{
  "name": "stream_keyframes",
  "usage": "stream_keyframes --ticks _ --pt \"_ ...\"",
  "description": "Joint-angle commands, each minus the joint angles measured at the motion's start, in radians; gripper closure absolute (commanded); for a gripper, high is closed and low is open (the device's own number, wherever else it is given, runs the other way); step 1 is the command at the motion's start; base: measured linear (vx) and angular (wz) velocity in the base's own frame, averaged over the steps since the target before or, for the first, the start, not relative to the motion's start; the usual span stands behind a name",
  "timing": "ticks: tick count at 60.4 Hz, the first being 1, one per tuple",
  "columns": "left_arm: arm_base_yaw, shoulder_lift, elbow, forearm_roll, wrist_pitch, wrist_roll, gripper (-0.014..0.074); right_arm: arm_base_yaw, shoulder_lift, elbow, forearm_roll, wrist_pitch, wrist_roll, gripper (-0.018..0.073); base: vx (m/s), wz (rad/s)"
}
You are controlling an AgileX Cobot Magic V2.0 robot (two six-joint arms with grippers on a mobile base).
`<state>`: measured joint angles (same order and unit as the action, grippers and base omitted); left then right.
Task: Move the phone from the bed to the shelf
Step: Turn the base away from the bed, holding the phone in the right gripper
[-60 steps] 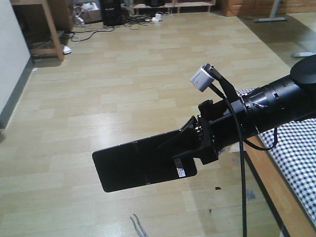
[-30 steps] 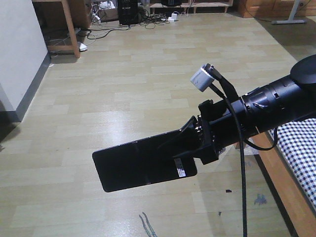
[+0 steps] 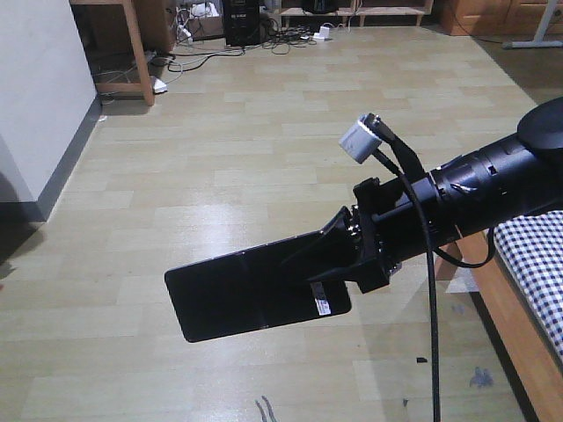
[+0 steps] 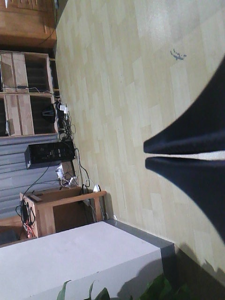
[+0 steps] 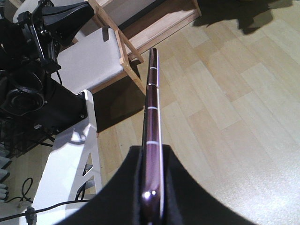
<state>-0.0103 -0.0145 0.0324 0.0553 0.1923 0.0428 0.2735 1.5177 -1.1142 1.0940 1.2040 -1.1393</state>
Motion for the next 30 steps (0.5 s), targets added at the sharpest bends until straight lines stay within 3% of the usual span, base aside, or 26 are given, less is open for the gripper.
stream_keyframes --ticks 1,30 --pt "-0.002 -0.01 -0.026 -0.005 -0.073 -0.004 0.0596 -0.004 -0.039 -0.024 0.086 0.086 -0.003 0.056 0.15 0.06" --pt "-0.002 -0.01 -0.026 -0.005 -0.073 -0.004 0.0596 -0.004 -0.039 -0.024 0.086 0.086 -0.003 0.056 0.2 -0.01"
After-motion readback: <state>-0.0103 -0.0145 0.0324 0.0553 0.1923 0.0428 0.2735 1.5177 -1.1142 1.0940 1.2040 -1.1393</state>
